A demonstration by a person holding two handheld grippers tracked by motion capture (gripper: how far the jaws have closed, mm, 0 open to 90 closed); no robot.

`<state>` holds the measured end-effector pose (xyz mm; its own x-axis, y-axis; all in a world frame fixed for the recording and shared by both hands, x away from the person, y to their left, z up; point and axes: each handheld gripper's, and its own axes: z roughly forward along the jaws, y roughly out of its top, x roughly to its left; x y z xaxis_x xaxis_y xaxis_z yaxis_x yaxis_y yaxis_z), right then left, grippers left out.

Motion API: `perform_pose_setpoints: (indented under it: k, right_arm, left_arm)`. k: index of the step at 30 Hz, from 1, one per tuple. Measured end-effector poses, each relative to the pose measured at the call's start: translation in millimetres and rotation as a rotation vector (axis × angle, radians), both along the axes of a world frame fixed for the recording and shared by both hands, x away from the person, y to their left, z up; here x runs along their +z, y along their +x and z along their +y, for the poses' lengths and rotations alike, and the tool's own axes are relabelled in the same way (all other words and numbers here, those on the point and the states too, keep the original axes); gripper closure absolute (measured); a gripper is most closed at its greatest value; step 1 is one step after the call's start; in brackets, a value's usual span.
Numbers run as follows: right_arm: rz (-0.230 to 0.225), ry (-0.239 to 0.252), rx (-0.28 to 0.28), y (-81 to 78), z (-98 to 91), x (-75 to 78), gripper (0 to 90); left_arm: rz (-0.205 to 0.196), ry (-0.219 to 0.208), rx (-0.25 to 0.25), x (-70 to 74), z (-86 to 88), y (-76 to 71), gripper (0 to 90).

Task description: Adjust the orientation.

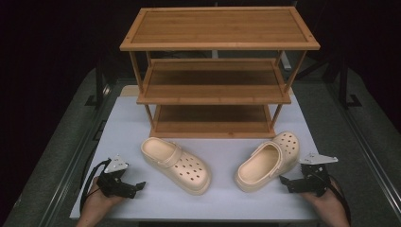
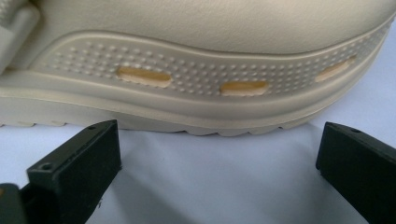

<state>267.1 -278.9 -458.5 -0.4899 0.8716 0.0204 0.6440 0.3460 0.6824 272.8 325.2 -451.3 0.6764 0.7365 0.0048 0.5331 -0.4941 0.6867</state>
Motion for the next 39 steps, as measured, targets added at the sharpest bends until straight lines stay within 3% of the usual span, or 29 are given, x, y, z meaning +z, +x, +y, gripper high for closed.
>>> perform_pose_setpoints:
  k: [7,11,15,16,20,24,29,34,37,39]
  right_arm:
    - [-0.002,0.000,0.001,-0.3,-0.1,-0.1,0.0]
    - [-0.001,0.000,0.001,-0.1,-0.1,-0.1,0.0]
    - [-0.001,0.001,0.000,-0.2,0.0,-0.1,0.0]
    - [-0.001,0.000,0.001,-0.1,-0.1,-0.1,0.0]
    - [-0.001,0.001,0.001,0.0,-0.1,-0.1,0.0]
    - [-0.001,0.000,0.001,0.2,-0.1,-0.2,0.0]
    - [0.000,0.000,0.001,0.3,-0.1,-0.2,0.0]
    - [0.000,0.000,0.000,0.4,-0.1,-0.2,0.0]
    - [0.000,0.000,0.000,0.4,-0.1,-0.2,0.0]
    - [0.000,0.000,0.000,0.4,-0.1,-0.2,0.0]
  left_arm:
    - [-0.005,0.003,0.002,0.7,-1.7,-2.6,0.3]
    - [-0.021,-0.010,-0.030,4.2,-0.1,-6.8,16.2]
    - [-0.021,-0.022,-0.061,5.9,-0.2,-9.4,23.0]
    - [-0.025,-0.046,-0.078,8.5,-1.5,-11.2,34.2]
    - [-0.046,-0.059,-0.102,15.3,-6.1,-14.6,48.1]
    - [-0.041,-0.054,-0.134,22.3,-13.4,-18.3,65.3]
    - [-0.041,-0.102,-0.189,33.4,-26.7,-24.9,89.7]
    - [-0.034,-0.114,-0.252,35.5,-39.8,-25.8,90.0]
    - [-0.038,-0.154,-0.307,38.0,-52.1,-26.1,90.0]
    - [-0.049,-0.154,-0.332,39.3,-58.7,-26.1,90.0]
